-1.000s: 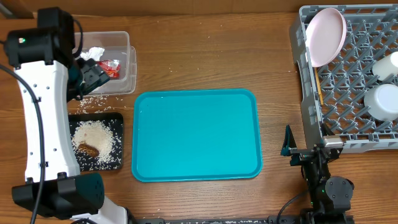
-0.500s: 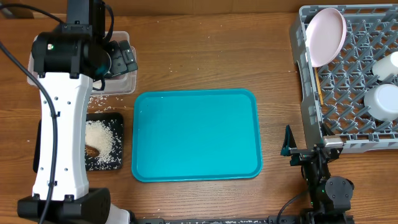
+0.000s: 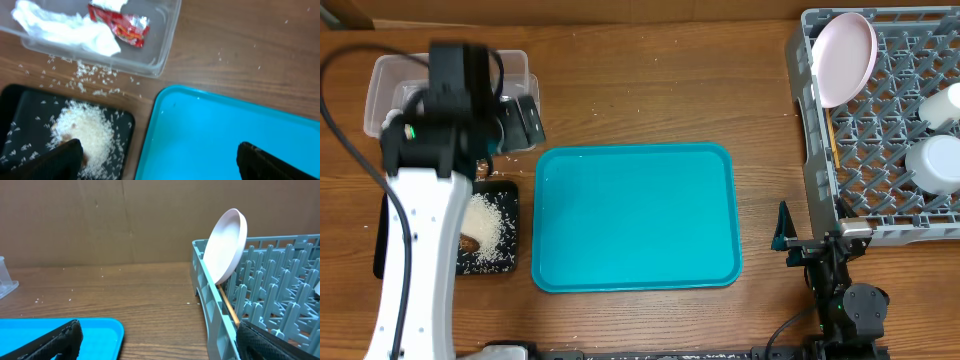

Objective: Sort waste into correct bins and load items into the dishwasher

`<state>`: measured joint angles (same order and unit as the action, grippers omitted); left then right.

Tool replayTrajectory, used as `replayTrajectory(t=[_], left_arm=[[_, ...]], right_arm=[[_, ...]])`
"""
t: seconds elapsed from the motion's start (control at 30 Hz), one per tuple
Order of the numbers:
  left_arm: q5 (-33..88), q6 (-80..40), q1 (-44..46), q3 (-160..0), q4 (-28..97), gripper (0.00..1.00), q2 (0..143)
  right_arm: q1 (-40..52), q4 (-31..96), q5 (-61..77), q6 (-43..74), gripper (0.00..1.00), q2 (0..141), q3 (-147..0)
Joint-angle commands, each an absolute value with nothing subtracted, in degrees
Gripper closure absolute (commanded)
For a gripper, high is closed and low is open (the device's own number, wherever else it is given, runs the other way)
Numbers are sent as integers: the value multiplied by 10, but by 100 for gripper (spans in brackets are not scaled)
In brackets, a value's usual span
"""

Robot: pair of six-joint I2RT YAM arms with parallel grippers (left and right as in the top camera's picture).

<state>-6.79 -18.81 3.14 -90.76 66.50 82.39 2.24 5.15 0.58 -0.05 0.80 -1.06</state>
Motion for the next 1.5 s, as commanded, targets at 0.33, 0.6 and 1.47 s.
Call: replayTrajectory(t=[0.33, 0.6, 1.47], left_arm=[[-37, -165, 29, -312, 249, 0, 438], [-38, -169, 29, -187, 244, 0, 273], [-12, -55, 26, -3, 44, 0, 2]], right_arm=[[20, 48, 1, -4, 0, 2, -5], [20, 48, 1, -4, 0, 2, -5], [20, 48, 1, -4, 0, 2, -5]])
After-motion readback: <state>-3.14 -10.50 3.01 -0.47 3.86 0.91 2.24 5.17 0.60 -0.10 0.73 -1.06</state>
